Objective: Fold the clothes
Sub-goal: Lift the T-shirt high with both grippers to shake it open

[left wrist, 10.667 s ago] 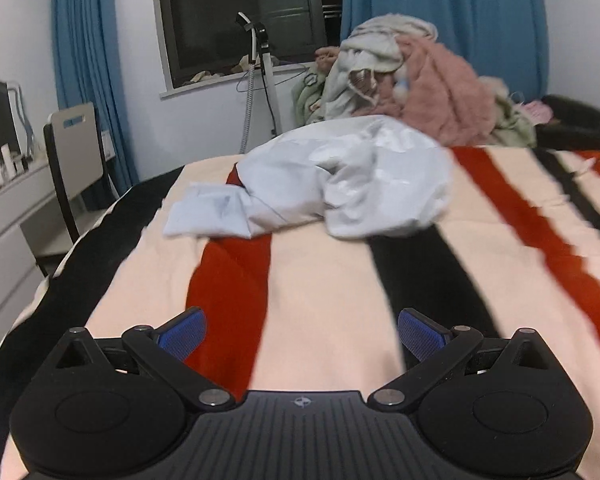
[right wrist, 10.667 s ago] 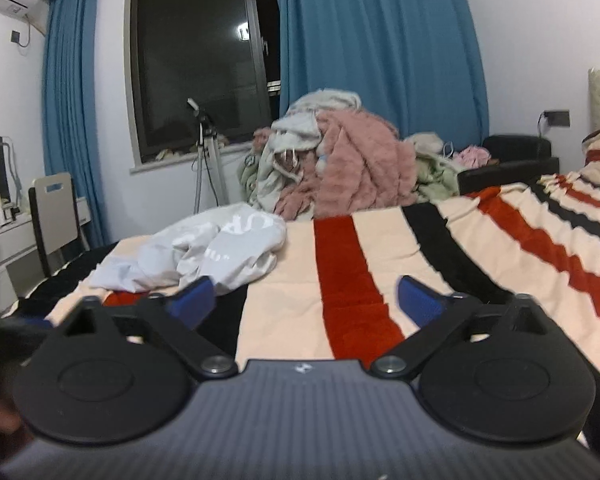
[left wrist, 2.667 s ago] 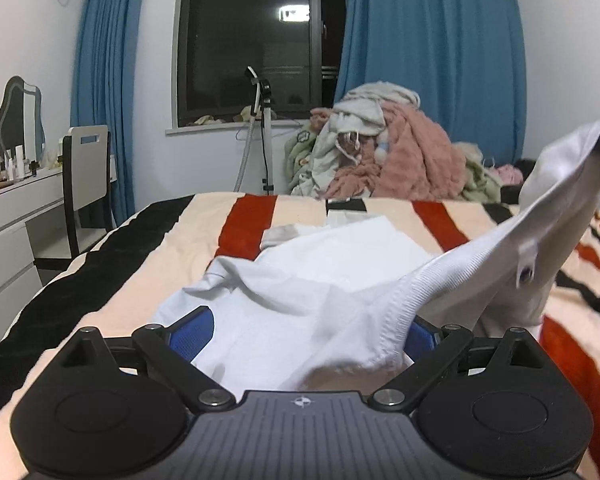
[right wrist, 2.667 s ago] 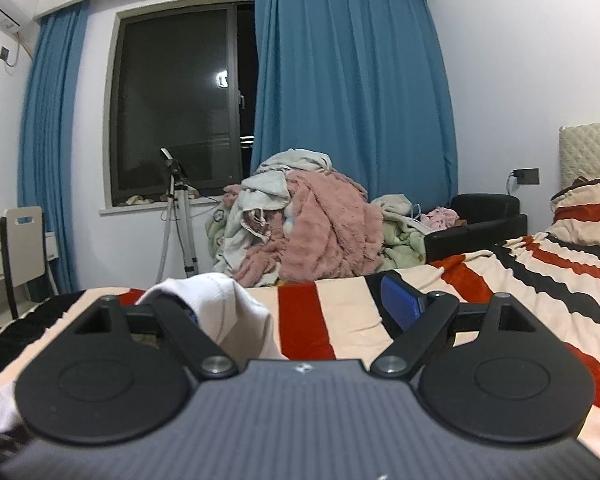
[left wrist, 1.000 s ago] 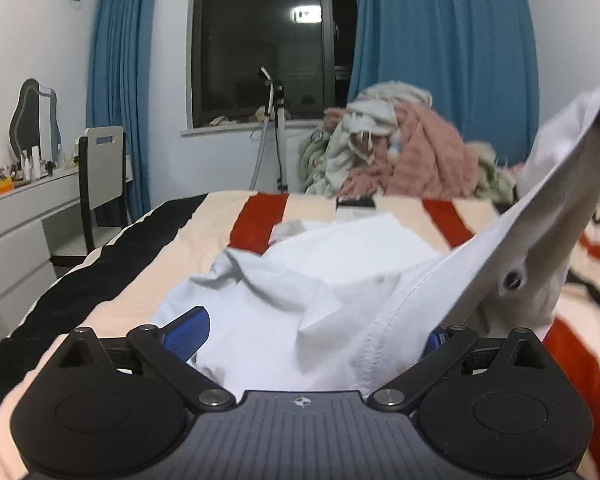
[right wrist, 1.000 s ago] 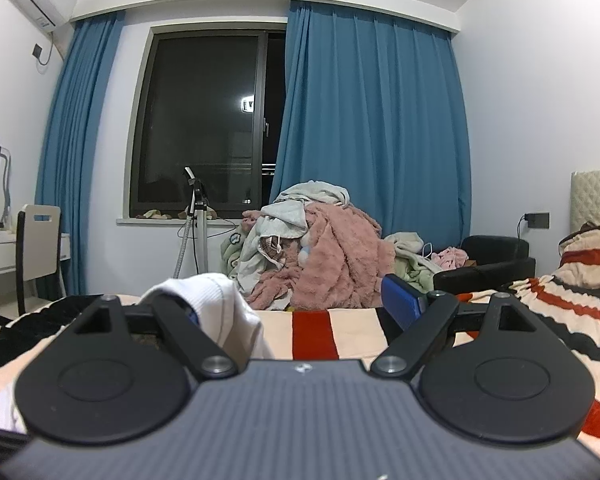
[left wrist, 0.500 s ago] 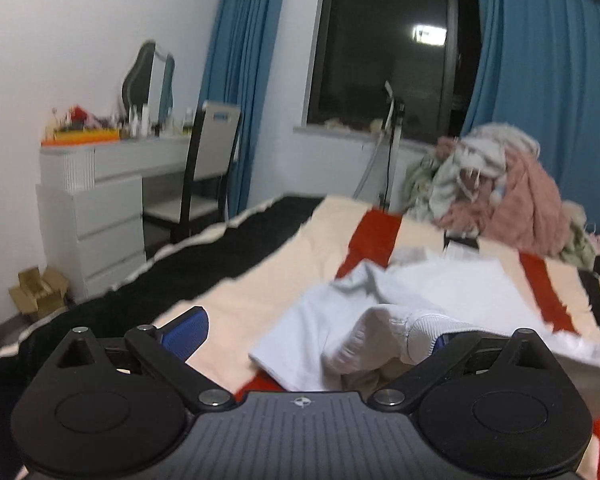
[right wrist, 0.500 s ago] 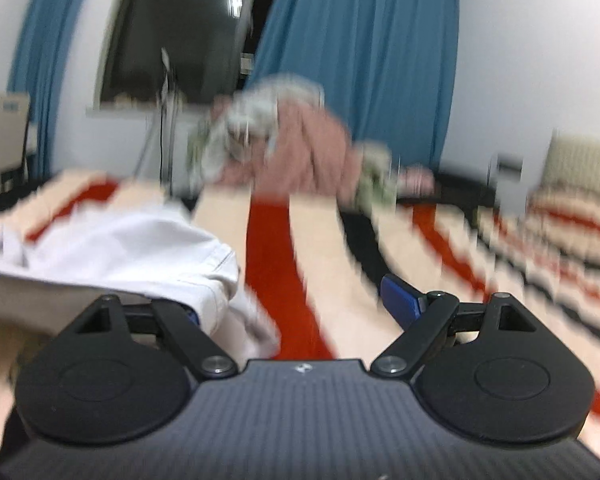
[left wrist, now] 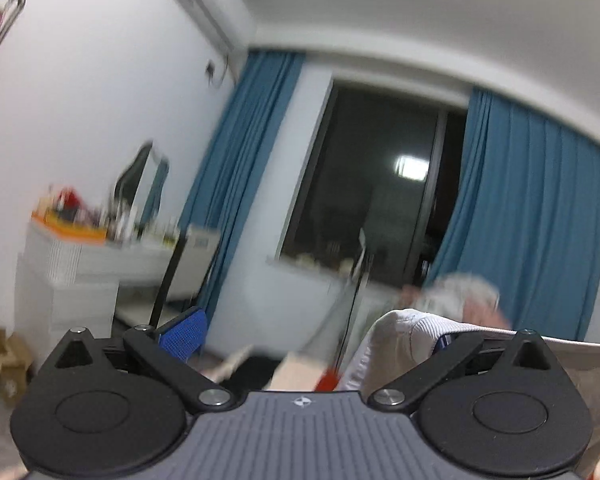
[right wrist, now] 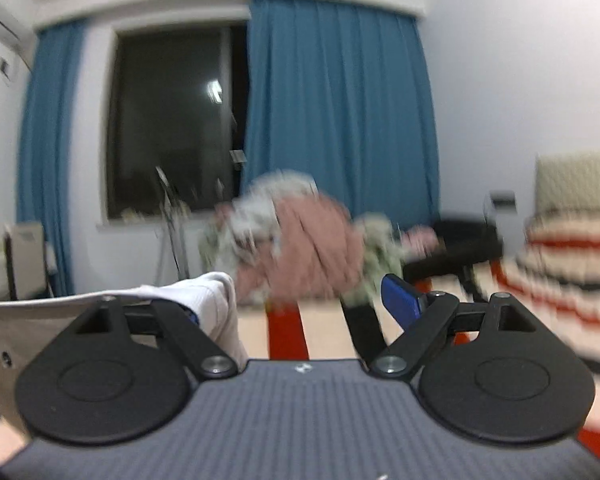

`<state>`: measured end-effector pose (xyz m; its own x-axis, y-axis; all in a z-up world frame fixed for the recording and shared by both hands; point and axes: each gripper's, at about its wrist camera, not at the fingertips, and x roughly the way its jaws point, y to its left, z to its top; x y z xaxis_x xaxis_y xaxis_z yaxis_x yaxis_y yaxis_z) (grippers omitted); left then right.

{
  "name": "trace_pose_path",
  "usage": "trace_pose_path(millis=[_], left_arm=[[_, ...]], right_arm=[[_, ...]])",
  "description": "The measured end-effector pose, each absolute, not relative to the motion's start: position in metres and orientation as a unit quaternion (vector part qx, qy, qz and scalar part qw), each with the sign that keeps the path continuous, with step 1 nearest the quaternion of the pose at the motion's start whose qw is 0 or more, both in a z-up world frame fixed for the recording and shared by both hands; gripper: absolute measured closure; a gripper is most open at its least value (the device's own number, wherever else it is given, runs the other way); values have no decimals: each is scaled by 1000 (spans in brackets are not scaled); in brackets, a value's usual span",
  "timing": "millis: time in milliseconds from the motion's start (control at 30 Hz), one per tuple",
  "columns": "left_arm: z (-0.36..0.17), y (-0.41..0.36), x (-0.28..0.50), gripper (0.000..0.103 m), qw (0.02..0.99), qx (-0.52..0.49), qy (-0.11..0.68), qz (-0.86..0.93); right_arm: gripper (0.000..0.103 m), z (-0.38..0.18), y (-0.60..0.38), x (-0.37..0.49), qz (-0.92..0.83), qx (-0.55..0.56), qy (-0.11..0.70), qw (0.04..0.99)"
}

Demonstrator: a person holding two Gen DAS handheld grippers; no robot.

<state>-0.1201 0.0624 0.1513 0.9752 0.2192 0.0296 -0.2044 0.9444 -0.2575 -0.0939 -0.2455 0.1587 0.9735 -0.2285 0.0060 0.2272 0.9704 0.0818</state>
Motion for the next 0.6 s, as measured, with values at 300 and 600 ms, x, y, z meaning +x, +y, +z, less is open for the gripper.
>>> trace_pose_path(millis=[300,600], left_arm=[[374,49,-147,0,975,-80,-175,114],[444,5,-59,0,982,-24,-154,104]], right_arm=[[18,366,-250,-116,-60,55,-128,988],[8,455,-280,-48,-77,30,-116,990]])
